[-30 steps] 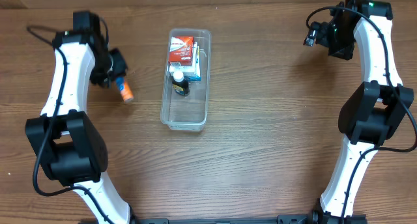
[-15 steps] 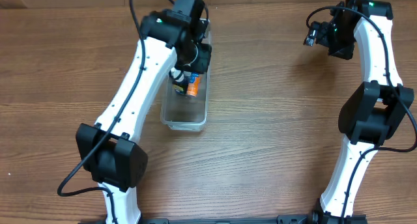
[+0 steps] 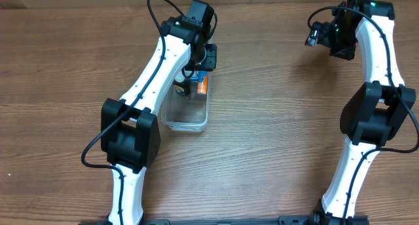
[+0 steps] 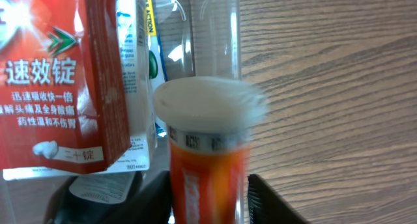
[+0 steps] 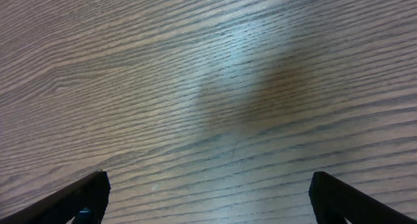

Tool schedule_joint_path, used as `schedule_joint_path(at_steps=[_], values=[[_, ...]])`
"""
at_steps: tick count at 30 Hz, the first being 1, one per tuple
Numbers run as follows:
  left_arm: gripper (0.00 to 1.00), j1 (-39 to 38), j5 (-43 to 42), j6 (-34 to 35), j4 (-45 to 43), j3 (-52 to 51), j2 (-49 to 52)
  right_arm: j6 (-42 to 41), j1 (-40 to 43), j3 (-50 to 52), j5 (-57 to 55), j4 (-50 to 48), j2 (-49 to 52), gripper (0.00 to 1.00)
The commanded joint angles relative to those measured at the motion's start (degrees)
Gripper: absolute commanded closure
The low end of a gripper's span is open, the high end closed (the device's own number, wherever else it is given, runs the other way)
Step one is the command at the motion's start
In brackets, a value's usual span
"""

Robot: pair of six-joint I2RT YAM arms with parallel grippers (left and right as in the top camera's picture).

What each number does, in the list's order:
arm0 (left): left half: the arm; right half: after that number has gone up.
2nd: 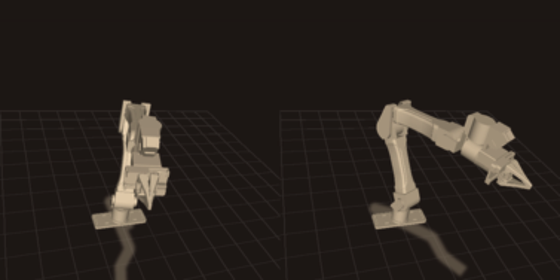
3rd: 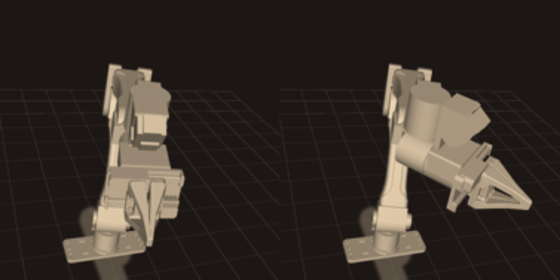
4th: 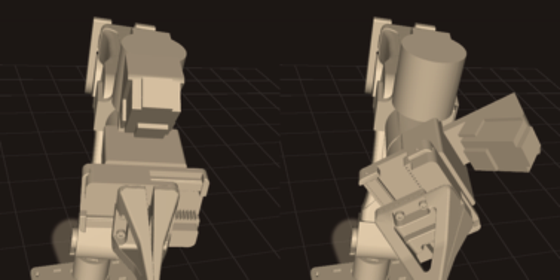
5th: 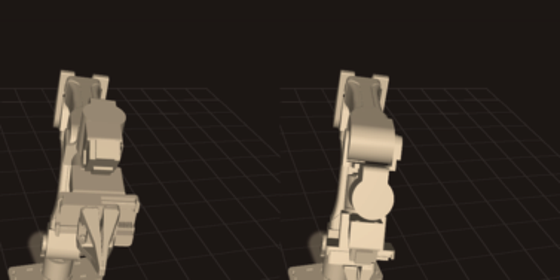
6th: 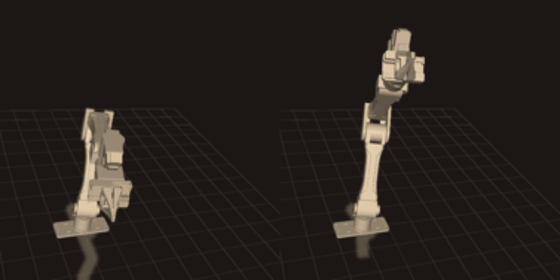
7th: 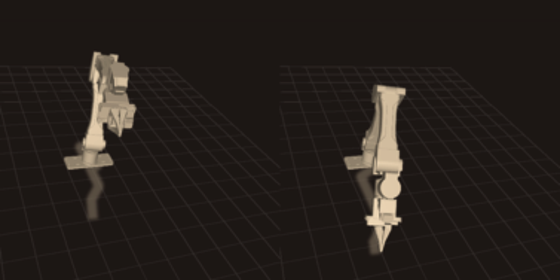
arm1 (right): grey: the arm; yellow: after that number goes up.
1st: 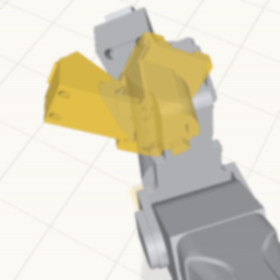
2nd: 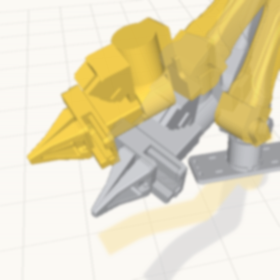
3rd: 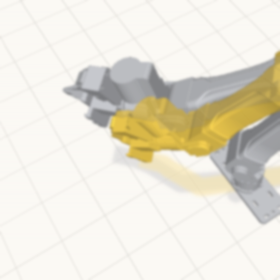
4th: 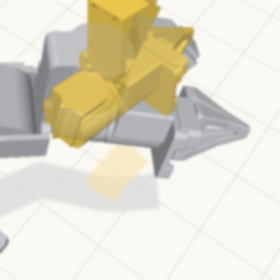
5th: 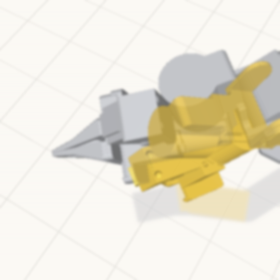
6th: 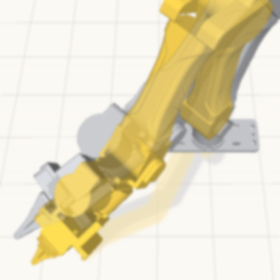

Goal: Pack container

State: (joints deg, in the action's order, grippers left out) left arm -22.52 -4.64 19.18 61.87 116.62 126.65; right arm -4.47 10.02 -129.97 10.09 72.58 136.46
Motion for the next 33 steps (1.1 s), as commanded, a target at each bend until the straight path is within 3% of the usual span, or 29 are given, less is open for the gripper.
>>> schedule_joint_path(at_steps=[1,16,22,25,27,28,33], values=[[0.52,0.04,0.33,0.81,-0.24,0.07,-0.09,-0.17,-0.09,-1.36,-0.13,-0.28,-0.79,0.0],[0.54,0.11,0.81,0.09,-1.77,0.35,-0.11,-0.17,-0.09,-1.36,-0.13,-0.26,-0.79,0.0],[0.55,0.11,0.83,-2.71,0.33,6.54,-0.11,-0.17,-0.09,-1.36,-0.13,-0.28,-0.79,0.0],[0.44,0.11,0.85,-4.0,5.33,14.62,-0.13,-0.17,-0.09,-1.36,-0.13,-0.26,-0.79,0.0],[0.21,0.09,0.79,-3.98,10.01,21.64,-0.13,-0.17,-0.09,-1.36,-0.13,-0.26,-0.79,0.0],[0.02,0.09,0.79,-3.96,12.24,24.74,-0.13,-0.17,-0.09,-1.36,-0.13,-0.26,-0.79,0.0],[0.0,0.0,-3.39,-3.76,22.38,37.07,-0.28,-0.17,-0.09,-1.36,-0.13,-0.28,-0.79,0.0]])
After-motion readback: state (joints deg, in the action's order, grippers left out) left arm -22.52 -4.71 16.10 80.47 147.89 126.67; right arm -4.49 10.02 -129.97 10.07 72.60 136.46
